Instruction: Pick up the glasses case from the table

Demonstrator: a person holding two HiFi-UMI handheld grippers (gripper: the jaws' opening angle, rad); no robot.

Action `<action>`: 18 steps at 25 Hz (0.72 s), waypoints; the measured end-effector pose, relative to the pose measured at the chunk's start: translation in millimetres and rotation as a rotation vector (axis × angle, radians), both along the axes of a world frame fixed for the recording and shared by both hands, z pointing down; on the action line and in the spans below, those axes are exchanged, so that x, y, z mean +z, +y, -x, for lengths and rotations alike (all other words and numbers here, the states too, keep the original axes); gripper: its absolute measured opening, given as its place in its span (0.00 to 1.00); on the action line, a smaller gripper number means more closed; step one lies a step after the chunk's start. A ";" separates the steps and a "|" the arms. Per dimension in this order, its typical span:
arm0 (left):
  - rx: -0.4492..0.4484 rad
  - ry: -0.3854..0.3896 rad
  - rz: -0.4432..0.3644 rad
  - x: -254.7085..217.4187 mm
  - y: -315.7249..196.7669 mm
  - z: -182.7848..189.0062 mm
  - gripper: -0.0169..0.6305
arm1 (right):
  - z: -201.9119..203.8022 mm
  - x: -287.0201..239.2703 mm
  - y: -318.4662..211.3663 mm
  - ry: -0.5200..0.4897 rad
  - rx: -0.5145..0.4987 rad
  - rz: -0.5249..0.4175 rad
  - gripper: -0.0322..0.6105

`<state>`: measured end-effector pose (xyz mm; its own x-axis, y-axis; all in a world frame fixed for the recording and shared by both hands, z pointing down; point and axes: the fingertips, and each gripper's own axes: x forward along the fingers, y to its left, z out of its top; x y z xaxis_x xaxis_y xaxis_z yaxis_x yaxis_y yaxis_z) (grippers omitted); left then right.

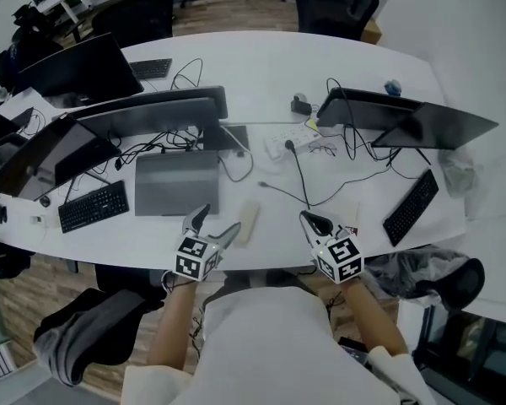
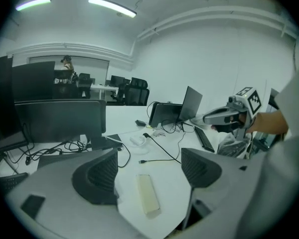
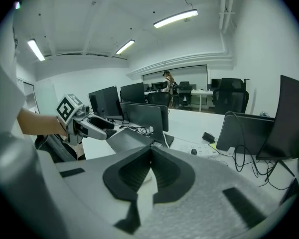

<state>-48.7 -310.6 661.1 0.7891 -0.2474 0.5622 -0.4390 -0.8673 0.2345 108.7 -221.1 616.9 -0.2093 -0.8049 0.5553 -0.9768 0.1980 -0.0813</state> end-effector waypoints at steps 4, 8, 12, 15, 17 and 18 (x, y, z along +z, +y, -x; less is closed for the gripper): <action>-0.004 -0.068 0.044 38.0 0.8 -12.3 0.61 | -5.1 16.6 1.3 -0.003 -0.006 0.028 0.05; 0.010 -0.136 0.101 75.7 9.2 -26.5 0.63 | -12.5 32.9 4.9 -0.021 -0.003 0.057 0.05; 0.037 -0.213 0.136 113.3 17.8 -41.0 0.63 | -16.9 46.6 5.8 -0.041 -0.005 0.080 0.05; 0.055 -0.286 0.127 148.5 22.7 -51.4 0.63 | -19.6 56.4 8.4 -0.052 -0.010 0.098 0.05; 0.060 -0.327 0.132 169.5 25.6 -58.4 0.63 | -21.7 62.5 8.8 -0.059 -0.013 0.106 0.05; 0.060 -0.345 0.139 178.5 26.6 -61.1 0.63 | -22.8 65.2 8.5 -0.063 -0.013 0.109 0.05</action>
